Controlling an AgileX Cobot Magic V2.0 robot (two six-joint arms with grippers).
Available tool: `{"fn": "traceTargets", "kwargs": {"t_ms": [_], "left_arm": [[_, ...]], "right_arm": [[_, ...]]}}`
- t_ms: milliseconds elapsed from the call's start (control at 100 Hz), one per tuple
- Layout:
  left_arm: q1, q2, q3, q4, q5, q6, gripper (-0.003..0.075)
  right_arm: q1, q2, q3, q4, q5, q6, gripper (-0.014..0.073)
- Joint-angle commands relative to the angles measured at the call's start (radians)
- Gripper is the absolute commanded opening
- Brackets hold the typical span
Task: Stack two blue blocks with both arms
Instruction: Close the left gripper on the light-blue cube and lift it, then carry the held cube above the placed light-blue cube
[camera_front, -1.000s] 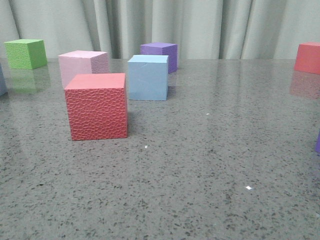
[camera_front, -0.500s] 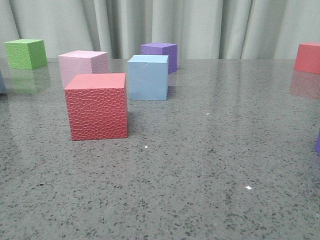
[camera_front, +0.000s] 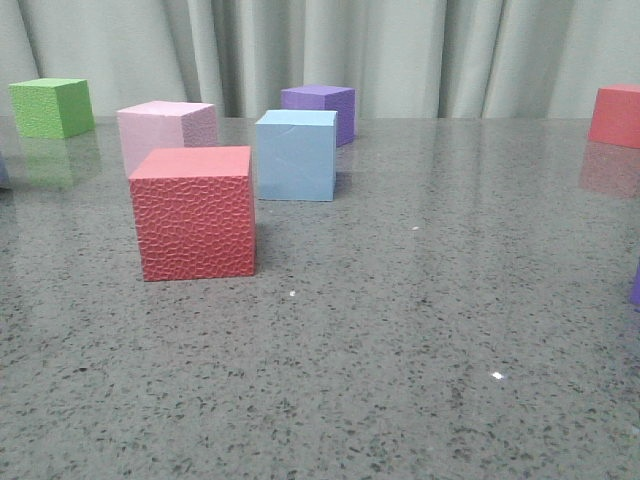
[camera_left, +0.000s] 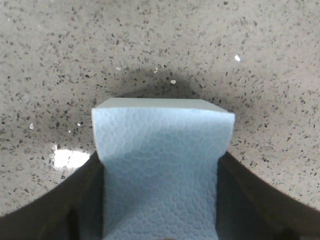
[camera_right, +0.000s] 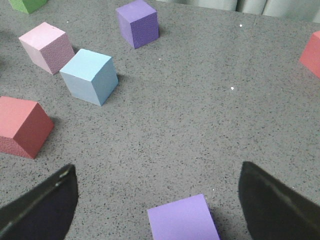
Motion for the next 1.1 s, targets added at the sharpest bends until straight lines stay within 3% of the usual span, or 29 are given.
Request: {"fn": "traceTargets", "kwargs": {"t_ms": [0, 230, 440, 600, 780, 1090], "left_arm": [[-0.006, -0.041, -0.032, -0.012, -0.03, 0.002, 0.0134], [-0.006, -0.041, -0.036, -0.069, -0.015, 0.002, 0.0102], [-0.041, -0.041, -0.147, -0.083, 0.073, -0.129, 0.0102], [-0.135, -0.041, -0.297, 0.04, 0.144, -0.257, 0.0102], [-0.25, -0.041, -0.422, 0.051, 0.144, -0.394, 0.0102], [-0.404, -0.034, -0.467, 0.047, 0.144, -0.511, 0.0102]], "right_arm": [[-0.003, -0.002, -0.024, -0.026, -0.073, -0.005, 0.0644], [-0.003, -0.002, -0.024, -0.026, -0.073, -0.005, 0.0644], [-0.003, -0.002, -0.024, -0.025, -0.073, -0.005, 0.0644], [-0.003, -0.002, -0.024, -0.025, -0.063, -0.005, 0.0644], [-0.003, -0.002, -0.024, -0.025, -0.063, -0.005, 0.0644], [-0.003, -0.002, -0.024, -0.026, -0.063, -0.005, 0.0644]]}}
